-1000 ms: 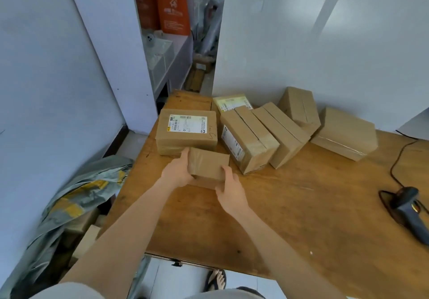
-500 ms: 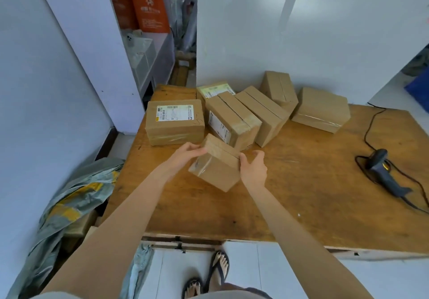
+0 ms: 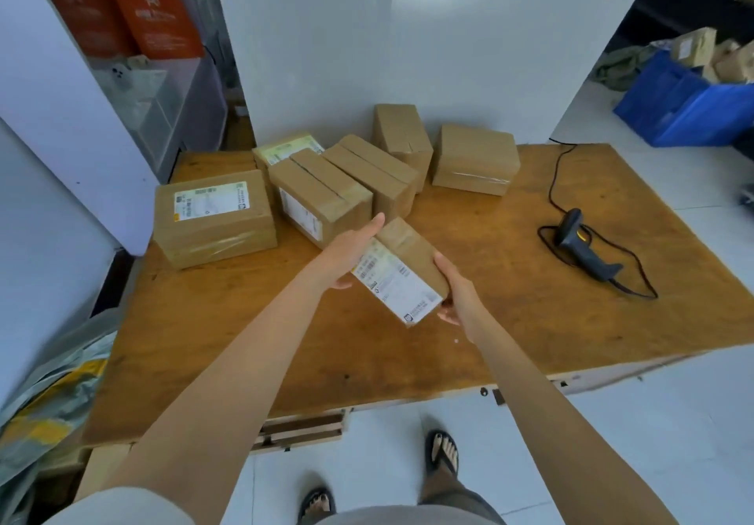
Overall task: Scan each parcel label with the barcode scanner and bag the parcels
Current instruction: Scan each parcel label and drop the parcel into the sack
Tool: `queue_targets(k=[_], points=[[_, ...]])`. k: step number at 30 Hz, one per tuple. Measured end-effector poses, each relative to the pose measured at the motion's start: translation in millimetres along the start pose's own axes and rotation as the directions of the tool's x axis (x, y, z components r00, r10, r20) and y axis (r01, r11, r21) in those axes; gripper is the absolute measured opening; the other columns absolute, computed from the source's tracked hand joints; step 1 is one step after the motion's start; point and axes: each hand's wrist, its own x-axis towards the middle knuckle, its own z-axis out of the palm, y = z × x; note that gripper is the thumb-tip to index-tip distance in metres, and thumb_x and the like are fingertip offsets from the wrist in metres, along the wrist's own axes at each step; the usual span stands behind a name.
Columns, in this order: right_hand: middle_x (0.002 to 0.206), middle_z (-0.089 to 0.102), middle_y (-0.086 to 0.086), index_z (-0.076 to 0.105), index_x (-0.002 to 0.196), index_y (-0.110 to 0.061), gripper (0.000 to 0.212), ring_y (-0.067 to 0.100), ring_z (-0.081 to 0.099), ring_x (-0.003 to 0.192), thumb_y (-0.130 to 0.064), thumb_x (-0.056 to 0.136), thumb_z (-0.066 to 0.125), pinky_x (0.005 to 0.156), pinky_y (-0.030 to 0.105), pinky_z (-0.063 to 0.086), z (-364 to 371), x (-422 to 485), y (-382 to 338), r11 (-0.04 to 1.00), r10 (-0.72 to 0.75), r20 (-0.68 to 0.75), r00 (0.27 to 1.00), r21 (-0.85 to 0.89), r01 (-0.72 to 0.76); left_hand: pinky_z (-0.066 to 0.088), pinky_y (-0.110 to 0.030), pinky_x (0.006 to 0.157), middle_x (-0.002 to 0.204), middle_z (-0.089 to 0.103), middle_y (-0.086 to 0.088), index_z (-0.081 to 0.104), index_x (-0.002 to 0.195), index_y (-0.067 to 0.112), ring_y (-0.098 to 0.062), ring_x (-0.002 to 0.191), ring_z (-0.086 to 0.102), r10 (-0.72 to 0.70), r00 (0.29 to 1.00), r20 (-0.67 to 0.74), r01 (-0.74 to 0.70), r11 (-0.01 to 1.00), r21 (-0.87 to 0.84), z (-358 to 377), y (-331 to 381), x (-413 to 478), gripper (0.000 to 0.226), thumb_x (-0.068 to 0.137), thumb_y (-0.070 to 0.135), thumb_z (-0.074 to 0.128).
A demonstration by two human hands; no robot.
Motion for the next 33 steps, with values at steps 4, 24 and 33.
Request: queue_targets(k=[4,24,33], points=[[0.065,0.059,0.002,0.066,0.083,-0.015,0.062,0.012,0.044,0.044,-0.075,0.072,0.057,0.045,0.019,0.041,-50.9,31.9,-12.1,0.991,0.131,0.043,0.99,-0.003,-0.131,0.043,-0.031,0.07,0.062,0.069,0.012,0.064,0.081,0.025,-0.014,0.082,0.062,0.083,0.996,-0.021,-0.082,0.996,0.031,37.4,25.2,28.2,0.063,0.083,0.079,0.032],[0.12,0.05,0.012,0.05,0.12,-0.012,0.035,0.033,0.045,0.115,-0.028,0.091,0.06,0.089,0.044,0.039,-301.0,119.8,-41.5,0.669,-0.52,-0.357,0.776,-0.735,0.111,0.046,-0.04,0.079,0.105,0.069,0.006,0.055,0.11,0.033,-0.014,0.101,0.06,0.097,0.979,-0.181,-0.158,0.919,-0.361,265.6,113.8,136.7,0.032,0.087,0.054,0.059],[0.14,0.041,0.01,0.026,0.145,-0.02,0.067,0.029,0.038,0.131,-0.038,0.09,0.061,0.103,0.053,0.031,-335.8,166.4,-41.6,0.308,-0.438,-0.193,0.878,-0.95,-0.055,0.042,-0.046,0.092,0.111,0.065,0.0,0.05,0.116,0.03,-0.019,0.105,0.058,0.116,0.971,-0.21,-0.181,0.929,-0.322,279.6,107.5,136.8,0.025,0.095,0.045,0.049]])
